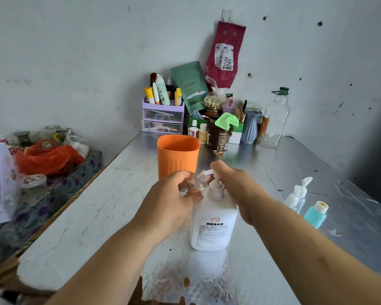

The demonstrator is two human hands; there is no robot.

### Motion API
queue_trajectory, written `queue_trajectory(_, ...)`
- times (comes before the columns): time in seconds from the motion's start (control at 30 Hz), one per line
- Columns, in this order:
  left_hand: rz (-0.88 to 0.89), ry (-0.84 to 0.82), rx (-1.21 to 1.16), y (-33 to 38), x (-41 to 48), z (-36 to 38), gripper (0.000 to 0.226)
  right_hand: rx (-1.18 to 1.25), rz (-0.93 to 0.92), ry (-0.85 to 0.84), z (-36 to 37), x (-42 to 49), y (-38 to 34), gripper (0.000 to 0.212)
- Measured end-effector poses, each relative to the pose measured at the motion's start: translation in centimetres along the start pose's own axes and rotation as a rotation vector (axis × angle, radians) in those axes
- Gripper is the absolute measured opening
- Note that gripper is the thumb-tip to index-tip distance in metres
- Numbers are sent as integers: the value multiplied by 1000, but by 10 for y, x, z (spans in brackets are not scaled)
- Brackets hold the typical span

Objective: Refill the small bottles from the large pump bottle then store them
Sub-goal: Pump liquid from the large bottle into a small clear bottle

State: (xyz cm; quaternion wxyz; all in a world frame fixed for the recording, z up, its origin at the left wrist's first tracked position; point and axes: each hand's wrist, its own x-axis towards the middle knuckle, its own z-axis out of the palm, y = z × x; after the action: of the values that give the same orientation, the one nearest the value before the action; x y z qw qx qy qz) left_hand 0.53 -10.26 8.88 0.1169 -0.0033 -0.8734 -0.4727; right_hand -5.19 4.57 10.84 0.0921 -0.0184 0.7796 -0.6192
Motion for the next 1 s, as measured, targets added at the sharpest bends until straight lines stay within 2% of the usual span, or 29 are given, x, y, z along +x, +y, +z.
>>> queue_trajectory(0.17, 6, 7, 5, -1, 1, 1, 32, 15, 7, 10, 1, 1, 3, 26)
queue_trajectory(0.5, 13, -7, 32, -11, 5, 3, 32, 35, -40, 5, 3, 3, 14, 25)
queue_trajectory(1.0, 1, 6, 21, 1, 1, 1, 34, 2, 20, 33, 3, 0, 3, 34)
